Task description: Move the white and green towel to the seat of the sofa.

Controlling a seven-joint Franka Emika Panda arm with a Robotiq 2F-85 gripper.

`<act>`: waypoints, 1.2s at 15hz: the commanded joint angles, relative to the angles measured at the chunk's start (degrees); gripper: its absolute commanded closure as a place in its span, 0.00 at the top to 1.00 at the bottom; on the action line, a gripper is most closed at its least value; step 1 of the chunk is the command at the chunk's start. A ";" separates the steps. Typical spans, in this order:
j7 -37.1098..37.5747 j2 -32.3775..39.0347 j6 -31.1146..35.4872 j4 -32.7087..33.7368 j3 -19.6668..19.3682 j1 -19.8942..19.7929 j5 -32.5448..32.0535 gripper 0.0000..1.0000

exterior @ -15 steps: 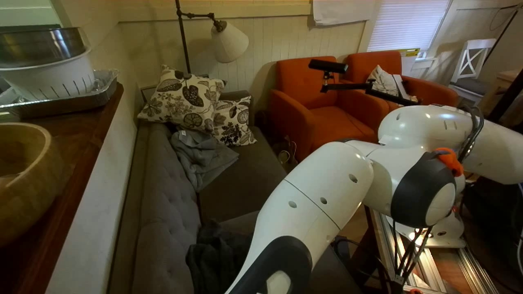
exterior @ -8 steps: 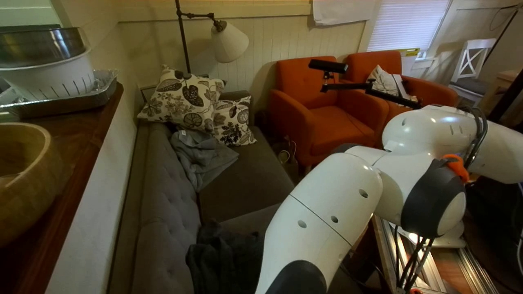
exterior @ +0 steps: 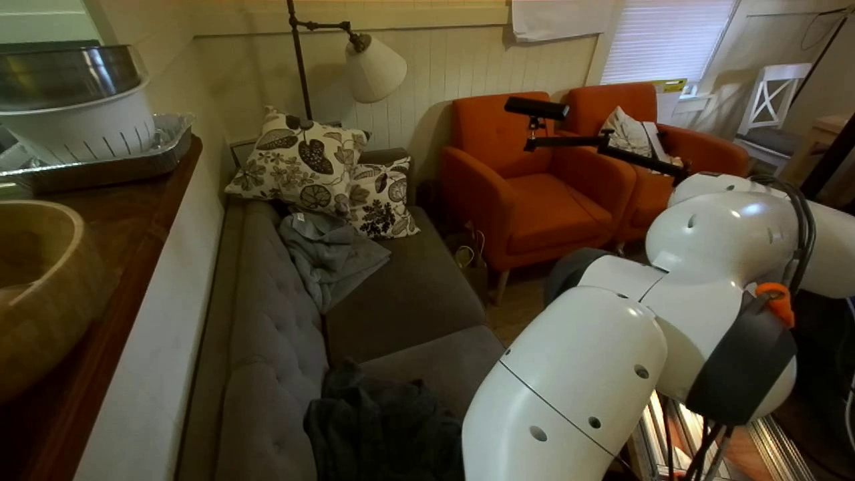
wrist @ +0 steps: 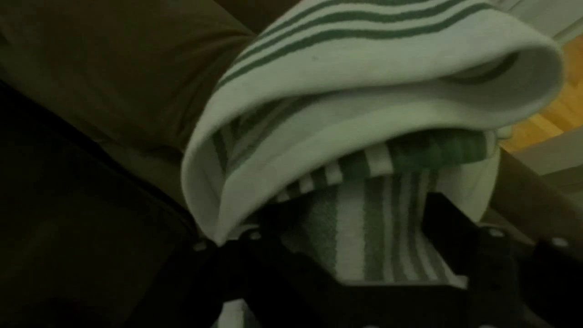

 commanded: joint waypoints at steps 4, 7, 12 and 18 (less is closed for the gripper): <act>5.98 0.35 -3.77 1.17 -2.07 0.67 -0.57 0.30; 5.43 -0.08 -2.58 0.47 -1.95 0.39 -0.22 0.08; 4.71 -3.81 4.89 -6.69 -2.03 -1.05 2.05 0.00; -22.37 -11.12 15.06 -23.43 6.59 -7.89 3.00 0.01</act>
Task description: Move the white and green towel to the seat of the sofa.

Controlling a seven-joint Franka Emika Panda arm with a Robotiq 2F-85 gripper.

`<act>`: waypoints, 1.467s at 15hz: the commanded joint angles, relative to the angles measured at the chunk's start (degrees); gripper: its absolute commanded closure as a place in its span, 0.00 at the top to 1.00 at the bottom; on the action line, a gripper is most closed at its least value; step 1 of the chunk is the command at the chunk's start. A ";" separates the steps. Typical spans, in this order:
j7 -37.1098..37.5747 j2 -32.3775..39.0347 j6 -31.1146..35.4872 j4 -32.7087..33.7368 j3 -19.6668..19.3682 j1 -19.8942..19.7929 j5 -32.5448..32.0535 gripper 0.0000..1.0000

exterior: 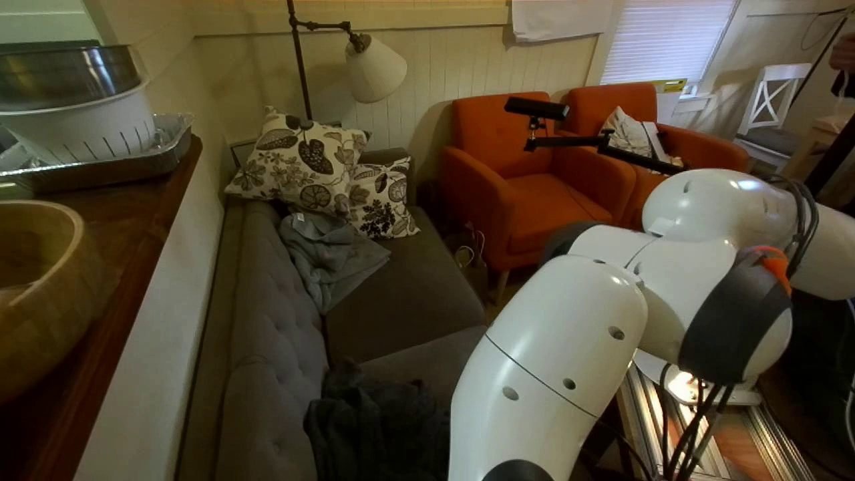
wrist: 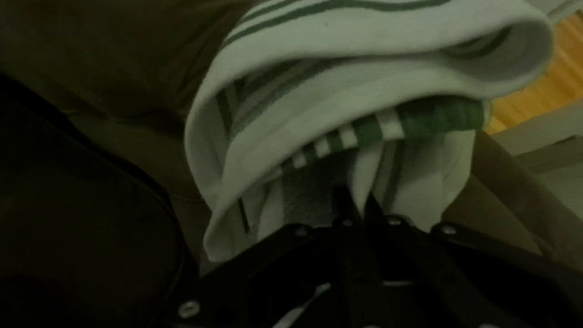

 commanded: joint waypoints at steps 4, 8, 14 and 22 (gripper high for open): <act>-24.50 -9.68 19.82 -21.62 6.67 -7.18 6.63 0.01; -33.06 -14.94 32.16 -32.59 11.22 -10.97 15.64 0.01; -38.01 -13.78 38.18 -33.59 17.35 -14.61 20.43 0.05; -44.18 -16.08 40.38 -38.17 19.74 -19.62 24.10 0.01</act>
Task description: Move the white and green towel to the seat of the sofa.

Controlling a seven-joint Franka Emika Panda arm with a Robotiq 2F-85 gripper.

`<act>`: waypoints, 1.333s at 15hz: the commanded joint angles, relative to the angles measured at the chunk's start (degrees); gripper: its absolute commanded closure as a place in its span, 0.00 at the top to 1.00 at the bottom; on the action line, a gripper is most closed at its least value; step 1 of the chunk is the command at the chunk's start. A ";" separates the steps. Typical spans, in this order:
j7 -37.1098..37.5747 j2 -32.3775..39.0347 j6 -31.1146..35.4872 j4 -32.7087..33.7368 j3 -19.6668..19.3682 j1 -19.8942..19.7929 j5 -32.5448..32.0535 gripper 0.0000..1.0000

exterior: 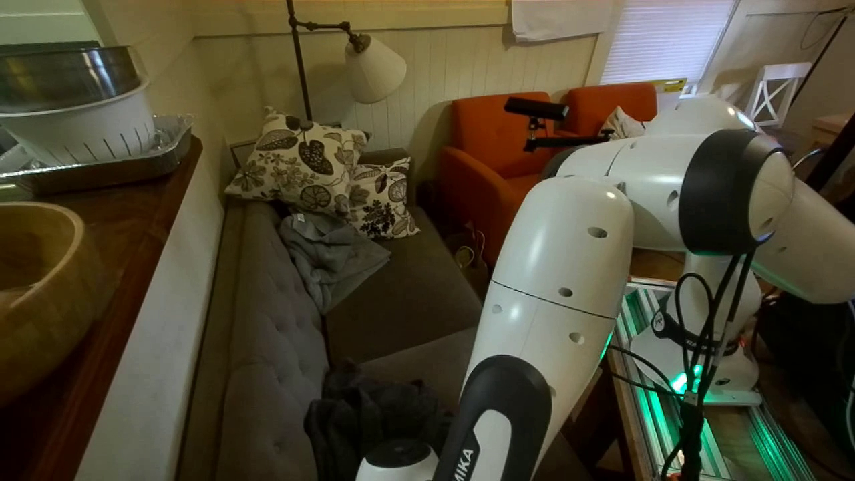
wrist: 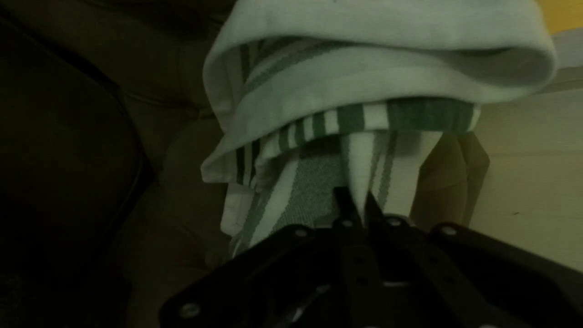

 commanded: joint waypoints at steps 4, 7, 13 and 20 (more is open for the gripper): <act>-17.45 -6.83 7.18 -15.22 9.87 -16.37 6.89 0.01; -30.21 -6.97 12.24 -21.60 19.30 -28.93 11.68 0.01; -52.83 -4.74 17.54 -22.28 37.51 -54.77 35.64 0.01; -71.29 -21.97 -4.15 -31.14 39.67 -78.57 66.80 0.01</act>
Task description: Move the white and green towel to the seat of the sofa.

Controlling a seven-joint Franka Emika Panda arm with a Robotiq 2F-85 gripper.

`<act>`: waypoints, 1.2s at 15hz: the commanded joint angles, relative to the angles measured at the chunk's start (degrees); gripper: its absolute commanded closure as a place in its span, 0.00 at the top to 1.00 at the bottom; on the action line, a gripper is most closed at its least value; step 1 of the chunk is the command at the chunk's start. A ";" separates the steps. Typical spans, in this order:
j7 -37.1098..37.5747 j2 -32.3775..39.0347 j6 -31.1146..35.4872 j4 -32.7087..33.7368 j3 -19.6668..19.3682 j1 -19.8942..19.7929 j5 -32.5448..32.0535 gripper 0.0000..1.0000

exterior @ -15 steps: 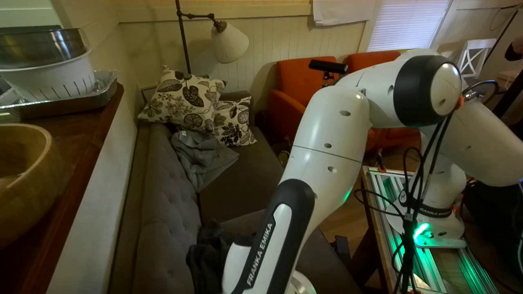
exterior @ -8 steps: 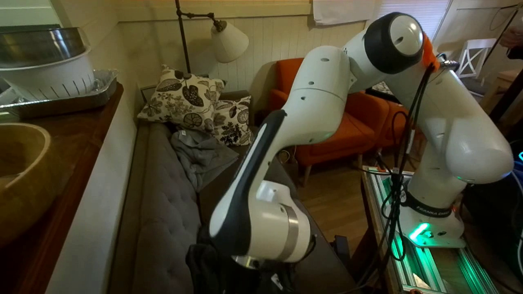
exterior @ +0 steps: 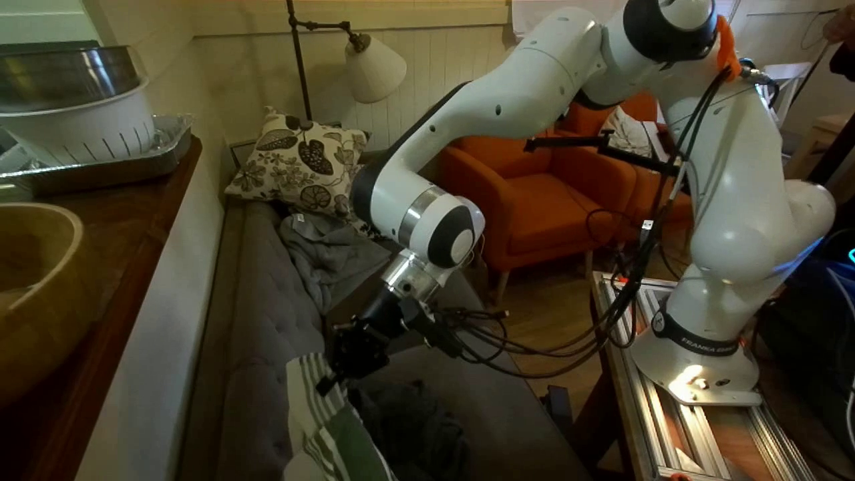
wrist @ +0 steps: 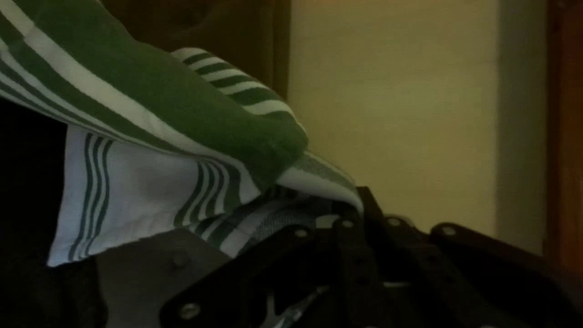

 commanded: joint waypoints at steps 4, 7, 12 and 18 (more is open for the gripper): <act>-22.56 -21.81 -21.36 -17.31 -1.26 -18.60 28.63 0.01; -28.26 -29.00 -27.97 -23.63 -1.51 -23.90 35.97 0.01; -21.45 -35.85 -32.79 -24.72 -19.18 -12.71 29.82 0.05; -26.60 -33.00 -28.67 -23.11 -11.85 -22.86 31.46 0.01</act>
